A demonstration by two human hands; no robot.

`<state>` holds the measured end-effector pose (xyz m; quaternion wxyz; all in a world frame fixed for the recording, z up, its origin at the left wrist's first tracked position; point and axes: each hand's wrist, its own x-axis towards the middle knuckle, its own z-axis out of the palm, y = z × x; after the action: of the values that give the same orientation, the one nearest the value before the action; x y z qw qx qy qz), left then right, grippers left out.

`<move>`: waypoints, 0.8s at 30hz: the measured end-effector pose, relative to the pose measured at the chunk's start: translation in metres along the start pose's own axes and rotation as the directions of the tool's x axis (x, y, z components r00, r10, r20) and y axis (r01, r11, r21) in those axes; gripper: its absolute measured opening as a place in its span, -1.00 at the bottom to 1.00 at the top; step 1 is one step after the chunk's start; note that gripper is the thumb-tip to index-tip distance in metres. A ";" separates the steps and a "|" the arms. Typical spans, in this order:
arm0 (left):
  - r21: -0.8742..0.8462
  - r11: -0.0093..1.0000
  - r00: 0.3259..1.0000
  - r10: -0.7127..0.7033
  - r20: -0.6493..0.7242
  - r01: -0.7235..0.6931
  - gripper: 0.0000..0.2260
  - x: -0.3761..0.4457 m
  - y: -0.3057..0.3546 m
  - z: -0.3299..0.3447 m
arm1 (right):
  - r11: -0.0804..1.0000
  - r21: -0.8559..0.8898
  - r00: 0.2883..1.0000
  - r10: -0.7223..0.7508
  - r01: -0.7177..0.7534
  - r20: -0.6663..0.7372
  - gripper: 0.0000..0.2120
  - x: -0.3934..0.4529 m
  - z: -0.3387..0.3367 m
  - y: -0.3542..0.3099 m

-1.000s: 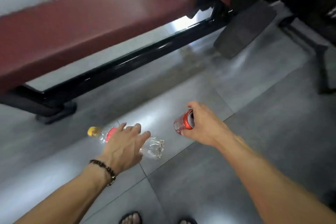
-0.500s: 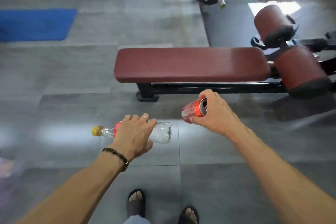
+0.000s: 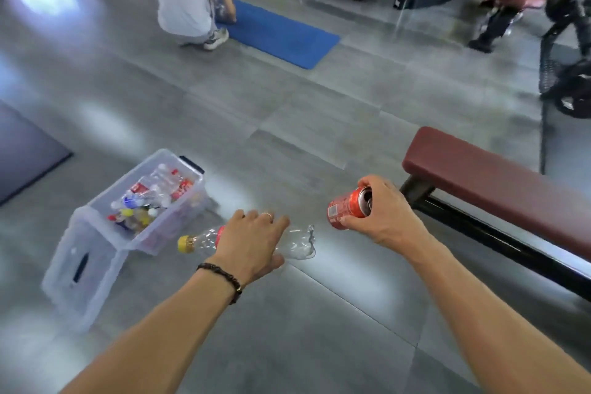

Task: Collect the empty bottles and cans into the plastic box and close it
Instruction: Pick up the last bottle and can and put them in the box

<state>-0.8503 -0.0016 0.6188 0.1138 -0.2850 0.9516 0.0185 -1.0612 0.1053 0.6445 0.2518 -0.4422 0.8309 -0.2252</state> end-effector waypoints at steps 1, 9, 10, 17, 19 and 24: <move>-0.016 0.999 0.999 -0.036 -0.003 0.036 -0.53 -0.016 -0.033 0.003 | 1.000 -0.007 0.999 -0.022 0.022 0.026 -0.35 0.009 0.022 -0.031; -0.057 0.964 0.965 -0.261 0.010 0.261 -0.51 -0.105 -0.254 0.038 | 0.983 -0.022 0.963 -0.175 0.184 0.204 -0.34 0.085 0.174 -0.223; -0.069 0.958 0.960 -0.280 0.017 0.280 -0.51 -0.108 -0.274 0.045 | 0.980 -0.021 0.957 -0.190 0.199 0.219 -0.35 0.095 0.191 -0.239; -0.148 0.928 0.940 -0.336 0.064 0.342 -0.50 -0.071 -0.387 0.106 | 0.977 0.010 0.938 -0.207 0.213 0.277 -0.36 0.188 0.289 -0.296; -0.159 0.925 0.938 -0.339 0.073 0.346 -0.47 -0.044 -0.419 0.130 | 0.982 0.012 0.937 -0.184 0.189 0.296 -0.35 0.228 0.321 -0.299; -0.260 0.901 0.938 -0.332 0.098 0.346 -0.49 0.049 -0.494 0.224 | 0.988 -0.021 0.939 -0.139 0.153 0.315 -0.36 0.351 0.425 -0.286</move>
<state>-0.5736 -0.4188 0.4047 0.0993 -0.4584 0.8725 0.1370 -0.7898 -0.4025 0.4101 0.3526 -0.5381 0.7504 -0.1517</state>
